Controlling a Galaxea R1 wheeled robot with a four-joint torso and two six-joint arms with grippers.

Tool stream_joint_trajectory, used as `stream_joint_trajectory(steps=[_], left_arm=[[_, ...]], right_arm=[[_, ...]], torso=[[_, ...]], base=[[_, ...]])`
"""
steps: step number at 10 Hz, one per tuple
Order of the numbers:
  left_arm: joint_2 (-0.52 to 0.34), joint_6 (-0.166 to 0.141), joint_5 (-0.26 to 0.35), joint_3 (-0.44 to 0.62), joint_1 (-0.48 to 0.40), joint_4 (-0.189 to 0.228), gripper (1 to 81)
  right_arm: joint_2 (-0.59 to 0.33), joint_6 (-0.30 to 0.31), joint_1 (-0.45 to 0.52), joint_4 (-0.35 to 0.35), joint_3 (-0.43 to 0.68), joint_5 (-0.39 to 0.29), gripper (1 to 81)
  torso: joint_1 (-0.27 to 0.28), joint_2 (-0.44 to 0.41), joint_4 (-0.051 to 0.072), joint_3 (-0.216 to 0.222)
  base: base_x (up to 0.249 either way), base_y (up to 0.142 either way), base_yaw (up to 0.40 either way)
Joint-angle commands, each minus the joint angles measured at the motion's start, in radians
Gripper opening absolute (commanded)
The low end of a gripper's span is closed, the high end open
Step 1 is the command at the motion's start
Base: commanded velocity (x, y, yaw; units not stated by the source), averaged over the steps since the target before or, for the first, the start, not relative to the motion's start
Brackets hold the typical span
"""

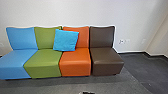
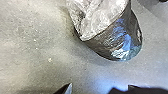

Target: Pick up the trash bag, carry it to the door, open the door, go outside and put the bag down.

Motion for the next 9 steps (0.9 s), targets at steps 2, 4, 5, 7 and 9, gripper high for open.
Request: stream_joint_trajectory(steps=[2, 4, 5, 7, 9], left_arm=[[0.004, -0.002, 0.111, -0.010, -0.177, -0.020, 81.1], [0.031, -0.011, 0.153, -0.042, -0.220, -0.017, 81.1], [0.041, -0.011, 0.167, -0.059, -0.235, -0.017, 81.1], [0.061, -0.011, 0.176, -0.074, -0.258, -0.016, 81.1], [0.088, -0.011, 0.188, -0.079, -0.265, -0.013, 81.1]], right_arm=[[-0.066, 0.000, 0.081, 0.033, 0.049, -0.101, 81.1], [-0.082, 0.000, 0.090, 0.036, 0.062, -0.101, 81.1], [-0.109, 0.000, 0.099, 0.049, 0.075, -0.101, 81.1], [-0.194, 0.000, 0.145, 0.055, 0.112, -0.105, 81.1], [-0.286, 0.000, 0.228, 0.078, 0.174, -0.141, 81.1]], torso=[[0.079, -0.121, 0.000, -0.006], [0.116, -0.181, 0.000, -0.018], [0.137, -0.214, 0.000, -0.018], [0.181, -0.285, 0.000, -0.018], [0.221, -0.348, 0.000, -0.018]], base=[[0.000, 0.000, 0.000], [0.000, 0.000, 0.000], [0.000, 0.000, 0.000], [0.000, 0.000, 0.000], [0.000, 0.000, 0.000]])
